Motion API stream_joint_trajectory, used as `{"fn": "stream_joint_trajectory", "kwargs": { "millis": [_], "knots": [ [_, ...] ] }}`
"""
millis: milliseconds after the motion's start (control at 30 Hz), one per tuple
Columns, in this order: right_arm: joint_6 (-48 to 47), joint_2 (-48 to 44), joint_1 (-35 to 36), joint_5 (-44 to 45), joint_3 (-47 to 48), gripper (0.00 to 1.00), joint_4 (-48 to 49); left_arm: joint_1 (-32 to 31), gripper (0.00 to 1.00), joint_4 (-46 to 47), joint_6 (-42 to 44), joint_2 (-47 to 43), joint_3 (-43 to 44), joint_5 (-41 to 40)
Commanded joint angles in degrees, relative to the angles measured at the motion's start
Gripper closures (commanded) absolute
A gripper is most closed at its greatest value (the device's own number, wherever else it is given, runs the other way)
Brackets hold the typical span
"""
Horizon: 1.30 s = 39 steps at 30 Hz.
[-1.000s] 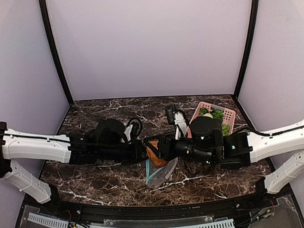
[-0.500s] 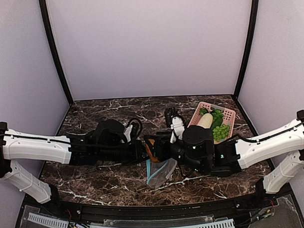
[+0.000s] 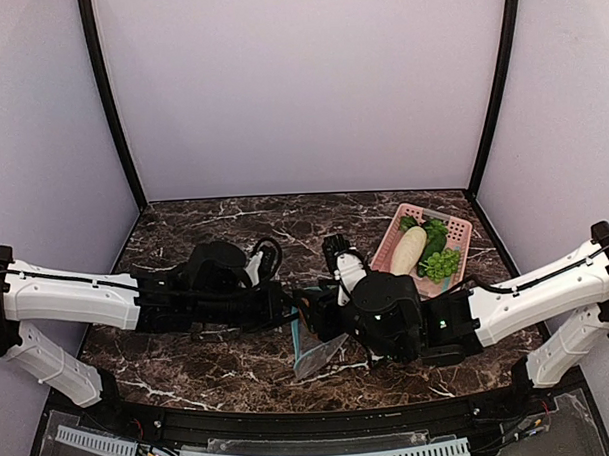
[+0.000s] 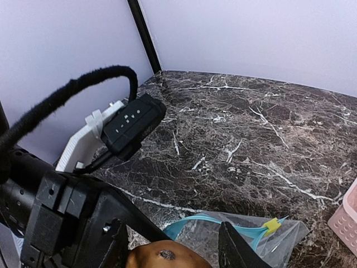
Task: Place the food in the zip-top bag and seal the zipper
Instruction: Place the fake vegetable in the zipper food storage bag, then pass from the left arm to the right
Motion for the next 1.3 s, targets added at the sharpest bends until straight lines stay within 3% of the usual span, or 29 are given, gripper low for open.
{"fn": "stream_joint_trajectory", "kwargs": {
  "millis": [0, 233, 367, 467, 600, 733, 933, 1267],
  "knots": [
    [-0.2, 0.5, 1.4, 2.5, 1.5, 0.45, -3.4, -0.2, 0.99, 0.5, -0.2, -2.2, -1.1, -0.6],
    [0.0, -0.7, 1.7, 2.7, 1.9, 0.27, -5.0, -0.2, 0.99, 1.0, -0.2, -2.0, -1.3, -0.4],
    [1.4, -2.2, 2.0, 2.9, 2.4, 0.25, -7.1, -0.3, 0.99, 0.9, -0.2, -2.0, -1.5, -0.5],
    [5.4, -4.1, 2.0, 4.1, 4.1, 0.25, -13.3, -0.2, 0.99, 0.7, -0.2, -2.2, -1.7, -0.7],
    [16.5, -6.3, 1.9, 4.9, 6.2, 0.24, -29.3, -0.2, 0.99, 0.4, -0.2, -2.7, -1.8, -0.9],
    [22.9, -7.6, 0.2, -2.1, 6.7, 0.23, -39.0, -0.2, 0.99, -0.4, 0.1, -3.1, -1.8, -1.2],
    [25.6, -5.0, -1.8, -9.2, 10.1, 0.28, -49.3, -0.2, 0.99, -1.9, 1.6, -2.7, -0.8, -0.9],
    [22.4, -1.5, -4.2, -11.0, 13.4, 0.48, -49.7, -0.2, 0.99, -5.2, 3.9, -2.8, 0.7, -1.2]
  ]
}}
